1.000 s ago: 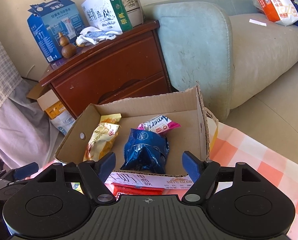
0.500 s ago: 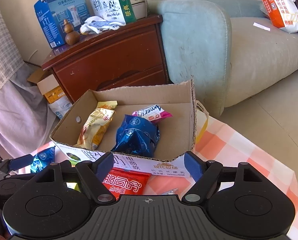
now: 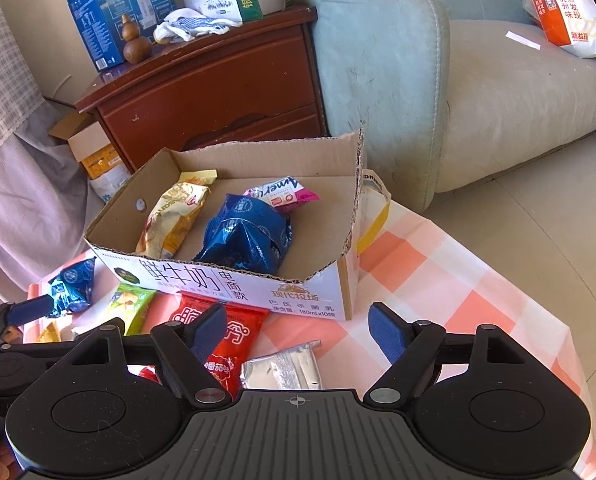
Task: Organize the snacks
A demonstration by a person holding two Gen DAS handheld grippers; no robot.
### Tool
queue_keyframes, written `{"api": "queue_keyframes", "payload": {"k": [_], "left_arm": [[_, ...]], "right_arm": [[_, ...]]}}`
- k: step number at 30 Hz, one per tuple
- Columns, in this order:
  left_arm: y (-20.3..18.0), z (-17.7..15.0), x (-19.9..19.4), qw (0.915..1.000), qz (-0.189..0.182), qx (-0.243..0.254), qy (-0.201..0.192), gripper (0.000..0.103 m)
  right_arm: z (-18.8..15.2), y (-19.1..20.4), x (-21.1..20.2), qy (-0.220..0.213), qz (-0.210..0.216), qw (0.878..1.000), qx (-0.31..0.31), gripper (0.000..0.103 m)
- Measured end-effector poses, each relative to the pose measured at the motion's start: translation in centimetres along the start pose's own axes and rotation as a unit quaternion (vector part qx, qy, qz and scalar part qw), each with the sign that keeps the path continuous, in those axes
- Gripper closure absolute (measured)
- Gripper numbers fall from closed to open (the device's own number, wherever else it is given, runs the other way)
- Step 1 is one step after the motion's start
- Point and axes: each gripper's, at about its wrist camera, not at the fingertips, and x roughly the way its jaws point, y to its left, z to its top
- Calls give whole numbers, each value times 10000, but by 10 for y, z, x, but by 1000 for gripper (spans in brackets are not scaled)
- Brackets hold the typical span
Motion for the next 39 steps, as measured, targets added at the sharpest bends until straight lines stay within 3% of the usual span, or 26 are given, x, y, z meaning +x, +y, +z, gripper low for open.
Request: {"api": "queue_keyframes", "payload": {"k": [6, 20, 30, 39], "left_arm": [[-6, -4, 1, 9999, -75, 59, 144, 14], [-29, -9, 13, 9971, -660, 67, 381, 13], [-36, -1, 31, 9973, -617, -63, 388, 13], [-50, 3, 50, 9966, -644, 16, 509, 12]], "right_arm": [[-2, -11, 5, 328, 54, 9992, 226, 22], [-17, -42, 17, 879, 15, 9944, 588, 22], [-33, -17, 26, 1063, 399, 9933, -190, 22], [-44, -5, 39, 1028, 359, 9921, -622, 22]]}}
